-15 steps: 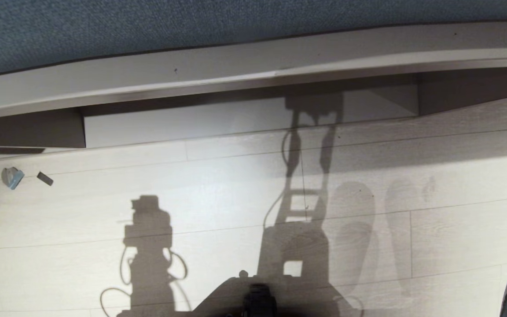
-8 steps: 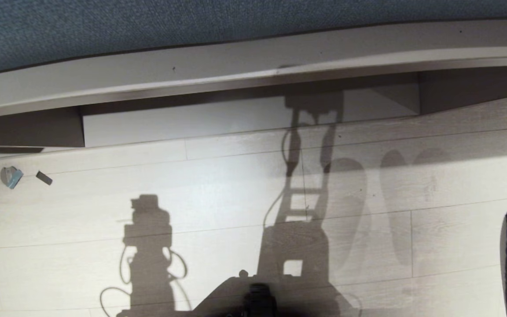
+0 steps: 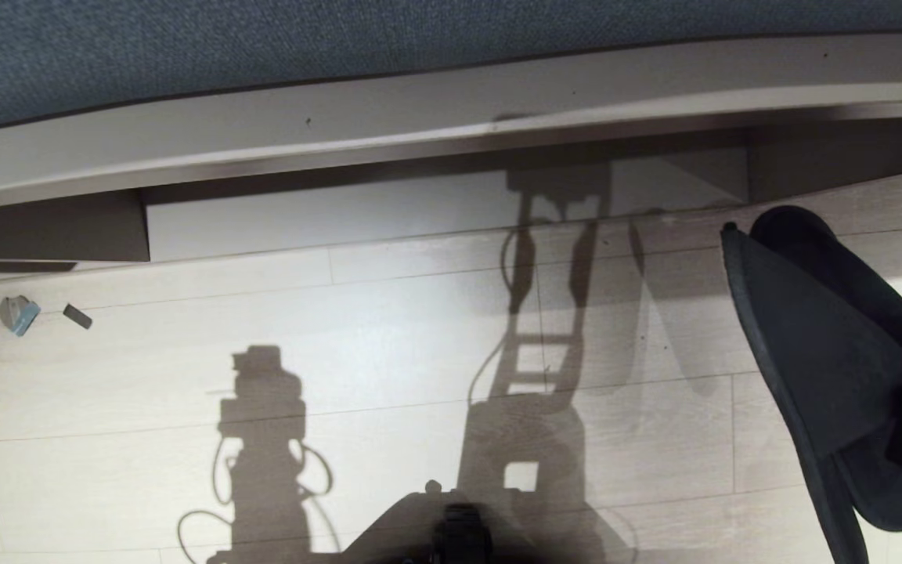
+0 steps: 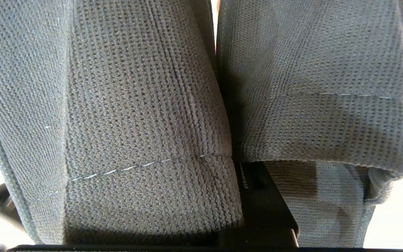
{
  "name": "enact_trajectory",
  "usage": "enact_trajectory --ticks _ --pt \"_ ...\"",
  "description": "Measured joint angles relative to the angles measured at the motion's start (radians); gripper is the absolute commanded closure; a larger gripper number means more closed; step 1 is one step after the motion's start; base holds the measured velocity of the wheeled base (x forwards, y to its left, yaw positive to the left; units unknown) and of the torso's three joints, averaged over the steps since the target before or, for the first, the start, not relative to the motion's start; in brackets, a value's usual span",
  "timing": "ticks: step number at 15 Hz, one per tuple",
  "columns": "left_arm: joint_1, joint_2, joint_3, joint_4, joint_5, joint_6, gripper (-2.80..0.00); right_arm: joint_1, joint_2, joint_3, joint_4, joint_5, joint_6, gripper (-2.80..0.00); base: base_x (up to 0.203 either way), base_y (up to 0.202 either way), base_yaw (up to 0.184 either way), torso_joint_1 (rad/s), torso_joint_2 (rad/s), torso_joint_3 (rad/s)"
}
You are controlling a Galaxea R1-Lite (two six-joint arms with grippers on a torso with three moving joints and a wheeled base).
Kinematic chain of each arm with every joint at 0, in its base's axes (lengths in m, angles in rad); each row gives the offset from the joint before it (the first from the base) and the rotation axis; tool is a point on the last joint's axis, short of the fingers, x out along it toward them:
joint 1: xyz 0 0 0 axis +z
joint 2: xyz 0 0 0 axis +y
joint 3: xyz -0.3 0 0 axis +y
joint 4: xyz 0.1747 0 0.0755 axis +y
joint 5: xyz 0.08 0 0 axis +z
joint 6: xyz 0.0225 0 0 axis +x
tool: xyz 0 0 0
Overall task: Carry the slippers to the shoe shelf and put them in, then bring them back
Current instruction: Place the slippers into the shoe cabinet
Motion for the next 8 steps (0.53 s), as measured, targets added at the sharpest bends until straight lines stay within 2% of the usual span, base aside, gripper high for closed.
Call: enact_trajectory --ticks 2,8 --pt "0.000 0.000 0.000 0.000 0.000 0.002 0.00 0.038 0.100 -0.069 -0.041 -0.064 0.005 0.00 0.000 0.000 0.000 0.000 0.00 0.000" --pt "0.000 0.000 0.000 0.000 0.000 0.001 0.00 0.146 0.332 -0.211 -0.268 -0.289 0.088 0.00 0.000 0.000 0.000 0.000 0.00 0.000"
